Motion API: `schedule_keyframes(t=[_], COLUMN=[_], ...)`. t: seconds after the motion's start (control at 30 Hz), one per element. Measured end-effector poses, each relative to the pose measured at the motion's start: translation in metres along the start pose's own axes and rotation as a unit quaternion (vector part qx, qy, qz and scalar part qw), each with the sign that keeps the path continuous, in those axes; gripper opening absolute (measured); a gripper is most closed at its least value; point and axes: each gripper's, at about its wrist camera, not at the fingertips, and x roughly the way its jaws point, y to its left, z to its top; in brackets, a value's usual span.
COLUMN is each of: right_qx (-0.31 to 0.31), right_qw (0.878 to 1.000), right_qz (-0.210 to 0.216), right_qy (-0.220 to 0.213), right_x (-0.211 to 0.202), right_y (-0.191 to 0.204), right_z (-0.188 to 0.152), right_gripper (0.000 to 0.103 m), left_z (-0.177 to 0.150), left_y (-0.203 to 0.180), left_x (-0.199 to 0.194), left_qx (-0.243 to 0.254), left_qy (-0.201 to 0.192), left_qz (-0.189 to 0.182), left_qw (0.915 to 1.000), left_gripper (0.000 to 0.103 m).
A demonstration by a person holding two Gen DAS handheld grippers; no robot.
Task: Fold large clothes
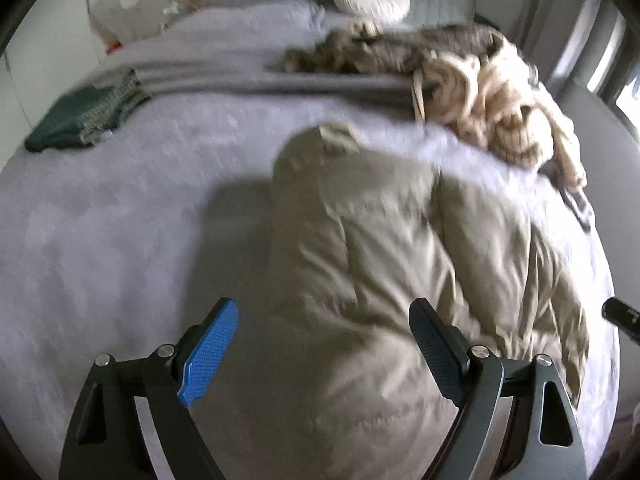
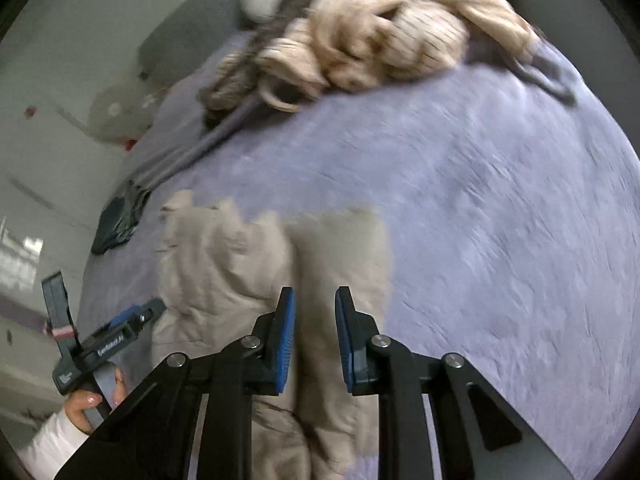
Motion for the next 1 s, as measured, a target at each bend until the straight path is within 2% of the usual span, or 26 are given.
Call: schedule_keyframes(t=[0.17,0.27,0.33,0.4,0.47,0.67,1.0], right_qx=[-0.033,-0.042,-0.035,-0.029,-0.034,-0.038,-0.03], right_qw=[0.999,0.997,0.996,0.996,0.995,0.995,0.996], right_qz=[0.007,-0.031,-0.043,-0.042,-0.044,-0.043,-0.032], right_qy=[0.021,0.056,0.071,0.076,0.08,0.084,0.079], right_x=[0.046,0.086,0.101,0.11,0.115,0.104,0.04], right_y=[0.034,0.031,0.022,0.014,0.011,0.015,0.026], right_z=[0.004,-0.005,-0.009,-0.01,-0.01,-0.011,-0.045], right_gripper=[0.022,0.021,0.016,0.016,0.016,0.016,0.02], left_z=[-0.005,-0.012,-0.014,-0.014,-0.015,-0.019,-0.048], left_y=[-0.012,-0.02,-0.021,-0.022,-0.022,-0.024,-0.015], left_x=[0.027,0.034,0.037,0.04,0.04,0.019,-0.039], left_qx=[0.02,0.028,0.03,0.034,0.028,0.051,0.05], left_qy=[0.037,0.036,0.035,0.037,0.043,0.049,0.06], left_qz=[0.001,-0.001,-0.009,-0.006,-0.011,0.01,0.03], left_qw=[0.9991,0.999,0.9989,0.9987,0.9986,0.9975,0.9965], left_gripper=[0.089,0.089,0.089,0.096,0.096,0.096,0.096])
